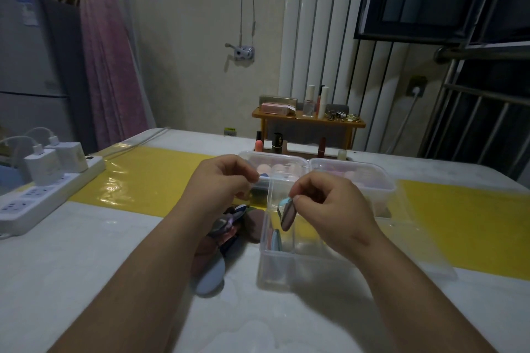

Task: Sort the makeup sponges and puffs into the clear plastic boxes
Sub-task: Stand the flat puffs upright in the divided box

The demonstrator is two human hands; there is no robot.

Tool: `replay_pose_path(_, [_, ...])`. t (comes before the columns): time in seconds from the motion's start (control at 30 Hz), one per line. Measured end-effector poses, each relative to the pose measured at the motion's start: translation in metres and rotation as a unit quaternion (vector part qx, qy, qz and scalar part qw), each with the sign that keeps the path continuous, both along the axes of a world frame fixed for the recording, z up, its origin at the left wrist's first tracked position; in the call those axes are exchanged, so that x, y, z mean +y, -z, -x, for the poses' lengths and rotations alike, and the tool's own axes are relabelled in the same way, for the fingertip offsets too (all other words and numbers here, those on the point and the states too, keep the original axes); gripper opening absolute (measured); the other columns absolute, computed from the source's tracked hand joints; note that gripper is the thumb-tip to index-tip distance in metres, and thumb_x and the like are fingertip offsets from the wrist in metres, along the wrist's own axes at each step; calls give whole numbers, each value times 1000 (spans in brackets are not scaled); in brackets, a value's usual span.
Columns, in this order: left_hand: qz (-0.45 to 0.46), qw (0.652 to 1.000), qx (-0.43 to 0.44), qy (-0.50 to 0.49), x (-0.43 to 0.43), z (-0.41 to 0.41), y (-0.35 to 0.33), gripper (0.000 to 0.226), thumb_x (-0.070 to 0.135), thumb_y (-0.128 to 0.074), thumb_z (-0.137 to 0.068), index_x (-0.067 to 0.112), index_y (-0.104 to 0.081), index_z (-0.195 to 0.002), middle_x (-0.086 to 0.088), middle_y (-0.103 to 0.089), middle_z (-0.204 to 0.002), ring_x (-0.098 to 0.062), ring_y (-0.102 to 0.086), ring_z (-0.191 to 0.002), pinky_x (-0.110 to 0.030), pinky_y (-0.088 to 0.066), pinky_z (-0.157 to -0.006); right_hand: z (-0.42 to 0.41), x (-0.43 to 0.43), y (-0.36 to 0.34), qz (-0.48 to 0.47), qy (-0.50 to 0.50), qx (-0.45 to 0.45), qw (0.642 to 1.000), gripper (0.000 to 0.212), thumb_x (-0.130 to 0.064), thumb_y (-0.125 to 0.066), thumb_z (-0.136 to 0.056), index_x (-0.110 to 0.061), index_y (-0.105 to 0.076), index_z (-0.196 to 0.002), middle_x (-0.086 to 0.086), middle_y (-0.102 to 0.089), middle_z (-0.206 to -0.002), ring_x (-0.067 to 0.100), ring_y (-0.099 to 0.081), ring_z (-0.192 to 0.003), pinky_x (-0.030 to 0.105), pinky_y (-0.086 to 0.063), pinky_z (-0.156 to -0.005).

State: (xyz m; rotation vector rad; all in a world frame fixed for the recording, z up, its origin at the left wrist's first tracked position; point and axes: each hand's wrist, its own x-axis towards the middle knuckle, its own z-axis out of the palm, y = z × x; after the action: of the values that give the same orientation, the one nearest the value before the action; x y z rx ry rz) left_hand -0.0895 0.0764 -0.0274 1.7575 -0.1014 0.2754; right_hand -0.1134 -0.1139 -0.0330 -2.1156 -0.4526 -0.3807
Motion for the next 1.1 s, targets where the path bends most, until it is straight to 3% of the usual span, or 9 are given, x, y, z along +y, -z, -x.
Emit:
replay_pose_path(0.2, [4, 1000, 2, -3, 0, 0, -1, 28, -14, -57, -75, 11, -68, -70, -5, -65, -73, -16, -52, -61, -12, -37, -41, 1, 0, 0, 55, -16, 24, 998, 19, -12, -63, -85, -28, -67, -77, -6, -63, -74, 4, -59, -76, 16, -49, -59])
replay_pose_path(0.57, [-17, 1000, 14, -20, 1, 1, -1, 29, -15, -55, -75, 11, -67, -71, -9, -66, -81, -17, -52, -66, -10, -37, -40, 4, 2, 0, 142, -27, 80, 986, 12, -18, -65, -85, -28, -70, -82, -8, -65, -79, 10, -62, -77, 29, -58, -72])
replay_pose_path(0.67, [-19, 999, 25, -36, 2, -1, 0, 30, -16, -54, -75, 11, -67, -69, -12, -66, -84, -18, -52, -68, -12, -38, -41, 5, 3, -2, 173, -31, 85, 981, 13, -19, -64, -86, -29, -71, -81, -10, -64, -78, 7, -60, -74, 24, -54, -67])
replay_pose_path(0.8, [-16, 998, 30, -58, 2, -2, 0, 32, -17, -53, -74, 10, -68, -67, -13, -68, -80, -19, -52, -65, -24, -44, -56, 7, 3, -4, 184, -36, 84, 979, 17, -20, -64, -88, -34, -71, -83, -14, -64, -78, 2, -58, -73, 15, -44, -60])
replay_pose_path(1.0, [-26, 997, 32, -67, 1, -2, 0, 30, -16, -54, -74, 10, -68, -68, -15, -68, -83, -19, -54, -68, -26, -44, -59, 7, 1, -4, 156, -26, 76, 985, 15, -19, -67, -85, -32, -71, -80, -12, -63, -79, 4, -58, -73, 17, -45, -60])
replay_pose_path(1.1, [-39, 996, 30, -71, 1, -4, 1, 31, -16, -54, -75, 11, -68, -67, -13, -67, -81, -19, -53, -67, -24, -43, -57, 7, 2, -4, 177, -35, 89, 979, 16, -19, -67, -86, -33, -71, -80, -14, -64, -78, -5, -57, -71, 13, -42, -55])
